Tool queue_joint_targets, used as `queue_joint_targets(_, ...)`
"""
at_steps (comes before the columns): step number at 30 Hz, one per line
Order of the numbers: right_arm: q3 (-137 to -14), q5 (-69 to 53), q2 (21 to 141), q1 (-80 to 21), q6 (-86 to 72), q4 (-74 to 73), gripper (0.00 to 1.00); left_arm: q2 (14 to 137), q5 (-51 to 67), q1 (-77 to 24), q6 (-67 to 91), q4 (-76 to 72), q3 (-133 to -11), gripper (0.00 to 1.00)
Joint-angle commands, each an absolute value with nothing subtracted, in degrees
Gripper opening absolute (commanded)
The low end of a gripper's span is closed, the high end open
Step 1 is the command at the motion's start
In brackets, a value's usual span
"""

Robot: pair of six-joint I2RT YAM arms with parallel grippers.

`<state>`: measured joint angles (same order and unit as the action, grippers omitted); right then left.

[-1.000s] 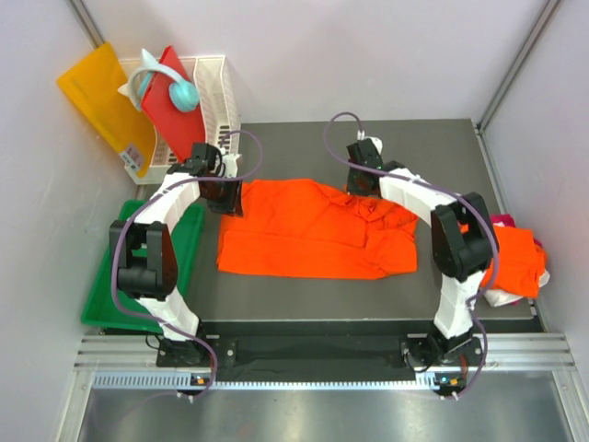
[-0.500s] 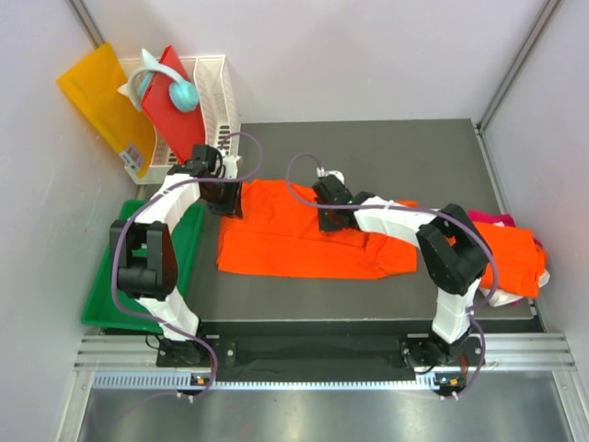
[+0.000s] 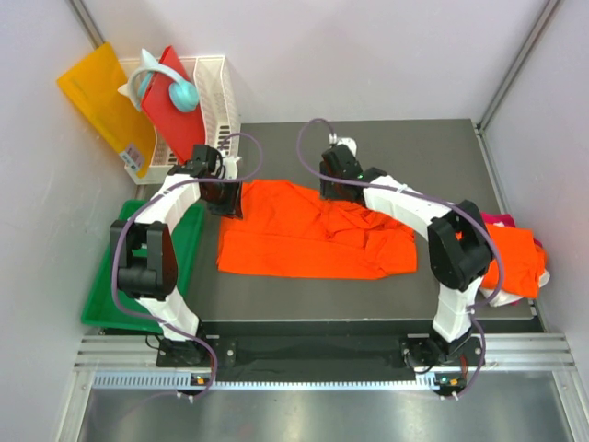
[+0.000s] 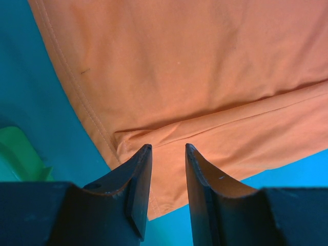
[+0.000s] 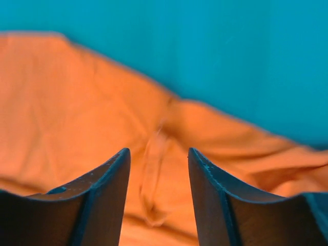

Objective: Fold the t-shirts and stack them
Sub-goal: Grap the side of the flattened tshirt furthest away from the robot with both arms

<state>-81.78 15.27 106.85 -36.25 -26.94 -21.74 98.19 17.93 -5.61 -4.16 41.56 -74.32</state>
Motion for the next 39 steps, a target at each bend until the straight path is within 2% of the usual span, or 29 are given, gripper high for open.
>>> queue_joint_targets(1,-84.6,18.7,106.2,-33.9,-22.7,-24.6,0.48,97.3,18.5,-5.4,-4.1,40.6,-74.2,0.38)
queue_joint_targets(9,-81.8,17.3,108.7,-33.3,-23.4,-22.9,0.40,97.9,19.1,-5.4,-4.0,40.6,-74.3,0.38)
queue_joint_targets(34,-83.1,13.1,114.6,-33.6,-23.2,-22.8,0.37,98.0,19.5,-5.4,-3.9,40.7,-73.9,0.38)
queue_joint_targets(38,-83.7,14.0,115.9,-33.4,-23.1,-23.6,0.29,98.0,19.4,-5.4,-3.9,40.8,-73.7,0.38)
queue_joint_targets(39,-83.6,14.4,115.9,-33.3,-23.1,-23.5,0.24,97.8,19.3,-5.4,-3.9,40.8,-73.7,0.38)
